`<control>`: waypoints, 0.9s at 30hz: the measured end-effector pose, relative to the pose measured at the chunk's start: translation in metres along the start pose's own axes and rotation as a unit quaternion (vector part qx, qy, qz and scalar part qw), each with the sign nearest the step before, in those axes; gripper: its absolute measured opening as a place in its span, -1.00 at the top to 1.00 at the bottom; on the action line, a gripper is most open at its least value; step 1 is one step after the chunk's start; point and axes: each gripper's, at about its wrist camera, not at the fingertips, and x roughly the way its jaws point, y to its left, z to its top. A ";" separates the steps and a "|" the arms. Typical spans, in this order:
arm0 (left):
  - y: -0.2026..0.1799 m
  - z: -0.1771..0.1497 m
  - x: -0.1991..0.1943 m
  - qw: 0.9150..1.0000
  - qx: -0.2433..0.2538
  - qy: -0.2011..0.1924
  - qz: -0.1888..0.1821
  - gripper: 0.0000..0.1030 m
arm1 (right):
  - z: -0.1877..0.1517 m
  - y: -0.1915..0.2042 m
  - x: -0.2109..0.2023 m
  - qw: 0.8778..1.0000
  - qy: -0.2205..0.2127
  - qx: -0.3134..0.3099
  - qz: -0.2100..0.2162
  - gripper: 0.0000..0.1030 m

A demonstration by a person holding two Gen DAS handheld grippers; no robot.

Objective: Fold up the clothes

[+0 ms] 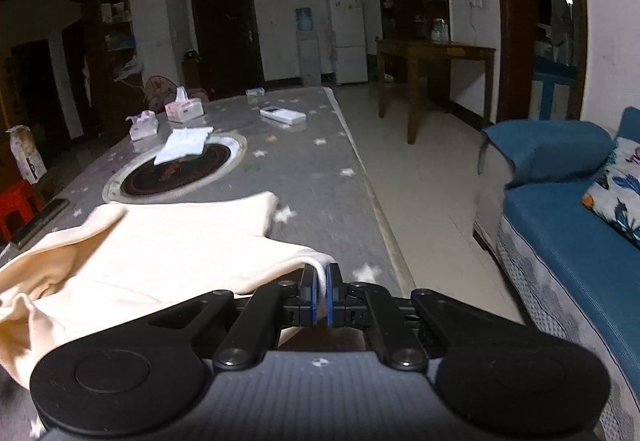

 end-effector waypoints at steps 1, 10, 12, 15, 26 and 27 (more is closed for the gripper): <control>-0.001 -0.007 -0.003 1.000 0.002 0.006 -0.002 0.85 | -0.005 -0.001 -0.003 1.000 0.007 0.002 0.000 0.92; 0.004 -0.048 -0.006 0.998 0.007 0.066 0.007 0.79 | -0.042 -0.008 -0.028 0.997 0.071 -0.016 0.012 0.74; 0.008 -0.051 -0.009 0.998 0.005 0.067 0.014 0.79 | -0.043 -0.007 -0.038 0.997 0.072 -0.034 0.013 0.56; 0.014 -0.050 -0.014 0.998 0.003 0.062 0.033 0.72 | -0.039 -0.003 -0.047 0.996 0.067 -0.056 0.014 0.54; 0.016 -0.019 -0.004 0.997 0.015 0.018 0.073 0.20 | -0.024 0.030 -0.012 0.993 0.056 -0.089 0.048 0.47; 0.015 -0.015 0.000 0.997 0.017 0.016 0.073 0.20 | -0.024 0.033 -0.004 0.993 0.060 -0.091 0.050 0.47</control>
